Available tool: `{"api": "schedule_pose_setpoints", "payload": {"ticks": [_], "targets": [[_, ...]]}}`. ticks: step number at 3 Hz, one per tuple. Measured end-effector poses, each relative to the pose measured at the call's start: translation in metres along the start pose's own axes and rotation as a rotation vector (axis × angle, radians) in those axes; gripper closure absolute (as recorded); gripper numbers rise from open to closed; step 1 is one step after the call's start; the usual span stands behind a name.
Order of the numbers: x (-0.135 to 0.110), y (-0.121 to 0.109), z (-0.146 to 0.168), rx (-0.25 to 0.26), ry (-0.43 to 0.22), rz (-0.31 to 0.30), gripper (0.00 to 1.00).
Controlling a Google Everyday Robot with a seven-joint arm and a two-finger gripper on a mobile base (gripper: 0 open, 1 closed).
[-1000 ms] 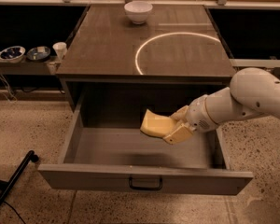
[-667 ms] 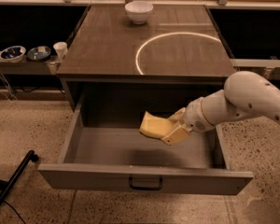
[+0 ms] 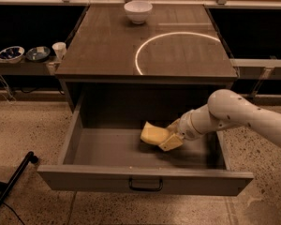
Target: Place sponge into top drawer
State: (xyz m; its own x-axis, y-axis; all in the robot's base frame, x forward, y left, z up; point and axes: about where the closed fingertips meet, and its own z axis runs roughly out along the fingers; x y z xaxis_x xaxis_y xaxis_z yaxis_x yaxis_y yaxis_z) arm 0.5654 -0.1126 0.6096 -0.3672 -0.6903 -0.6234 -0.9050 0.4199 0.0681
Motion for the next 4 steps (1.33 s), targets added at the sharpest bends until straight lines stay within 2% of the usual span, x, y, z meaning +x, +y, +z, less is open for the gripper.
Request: {"api": "schedule_pose_setpoints", "payload": {"ticks": [1,4], "targets": [[0.0004,-0.0001,0.0014,-0.001,0.0,0.0,0.81],[0.0004,0.0,0.0014,-0.001,0.0,0.0,0.12]]}}
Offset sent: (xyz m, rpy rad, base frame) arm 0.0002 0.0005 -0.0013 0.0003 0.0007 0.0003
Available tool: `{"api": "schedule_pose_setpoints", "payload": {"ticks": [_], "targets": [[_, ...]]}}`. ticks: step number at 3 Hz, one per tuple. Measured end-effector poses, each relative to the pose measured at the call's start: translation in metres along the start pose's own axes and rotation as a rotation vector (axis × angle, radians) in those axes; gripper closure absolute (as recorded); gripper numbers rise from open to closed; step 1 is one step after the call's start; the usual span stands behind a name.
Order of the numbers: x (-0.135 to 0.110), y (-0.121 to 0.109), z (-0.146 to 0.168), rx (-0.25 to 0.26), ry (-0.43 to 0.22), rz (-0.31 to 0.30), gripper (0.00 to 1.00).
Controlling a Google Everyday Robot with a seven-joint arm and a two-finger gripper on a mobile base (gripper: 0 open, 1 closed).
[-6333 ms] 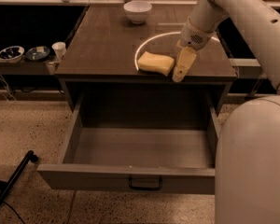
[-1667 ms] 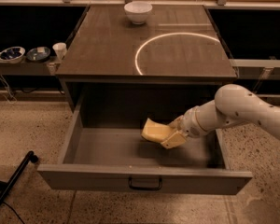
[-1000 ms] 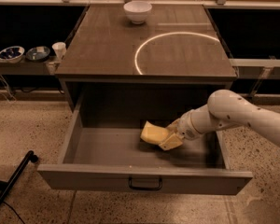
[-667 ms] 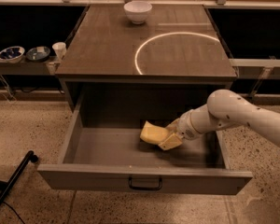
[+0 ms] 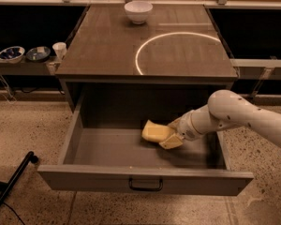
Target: Place sponge into top drawer
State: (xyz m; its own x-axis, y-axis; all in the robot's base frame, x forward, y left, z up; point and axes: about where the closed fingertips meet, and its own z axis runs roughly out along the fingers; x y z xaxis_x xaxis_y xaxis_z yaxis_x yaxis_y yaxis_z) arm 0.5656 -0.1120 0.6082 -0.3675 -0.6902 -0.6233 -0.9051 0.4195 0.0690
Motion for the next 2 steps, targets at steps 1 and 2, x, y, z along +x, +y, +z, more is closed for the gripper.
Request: {"api": "schedule_pose_setpoints", "payload": {"ticks": [1,2], "targets": [[0.0,0.0,0.0,0.0,0.0,0.0,0.0],[0.0,0.0,0.0001,0.0,0.0,0.0,0.0]]}}
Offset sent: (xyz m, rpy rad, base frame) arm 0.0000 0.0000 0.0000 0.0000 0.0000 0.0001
